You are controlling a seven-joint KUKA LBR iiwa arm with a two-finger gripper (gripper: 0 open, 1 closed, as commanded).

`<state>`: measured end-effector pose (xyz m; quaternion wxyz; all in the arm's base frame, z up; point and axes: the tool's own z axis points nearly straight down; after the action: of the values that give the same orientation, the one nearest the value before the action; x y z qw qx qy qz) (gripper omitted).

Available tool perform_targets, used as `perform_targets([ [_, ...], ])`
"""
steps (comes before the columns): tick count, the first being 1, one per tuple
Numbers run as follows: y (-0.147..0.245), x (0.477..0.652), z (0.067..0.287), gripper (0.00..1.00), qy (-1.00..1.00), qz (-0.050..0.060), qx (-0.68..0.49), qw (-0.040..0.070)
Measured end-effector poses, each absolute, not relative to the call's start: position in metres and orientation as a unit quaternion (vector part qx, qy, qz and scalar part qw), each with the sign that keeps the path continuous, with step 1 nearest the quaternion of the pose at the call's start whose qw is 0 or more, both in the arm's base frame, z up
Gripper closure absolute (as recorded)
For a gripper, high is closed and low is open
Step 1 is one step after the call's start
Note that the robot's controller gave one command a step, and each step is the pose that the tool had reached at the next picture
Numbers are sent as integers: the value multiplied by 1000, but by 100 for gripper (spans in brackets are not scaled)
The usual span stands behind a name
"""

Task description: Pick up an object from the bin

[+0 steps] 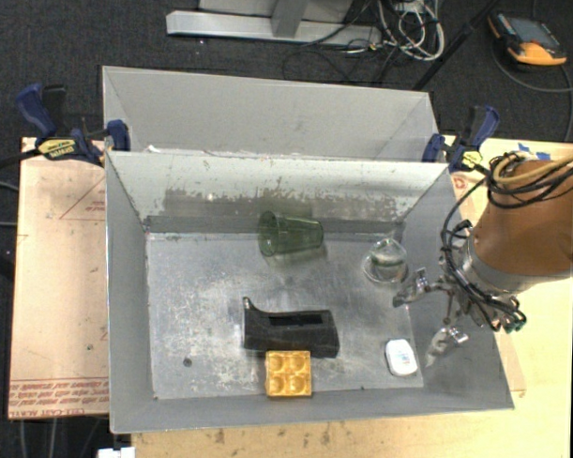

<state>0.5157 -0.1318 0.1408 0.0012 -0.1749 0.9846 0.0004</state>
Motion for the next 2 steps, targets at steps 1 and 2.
perform_targets([
  [1, -125, 506, 83, 100, 950, -2, -312, 0],
  [2, -125, 506, 83, 100, 950, -2, -312, 0],
])
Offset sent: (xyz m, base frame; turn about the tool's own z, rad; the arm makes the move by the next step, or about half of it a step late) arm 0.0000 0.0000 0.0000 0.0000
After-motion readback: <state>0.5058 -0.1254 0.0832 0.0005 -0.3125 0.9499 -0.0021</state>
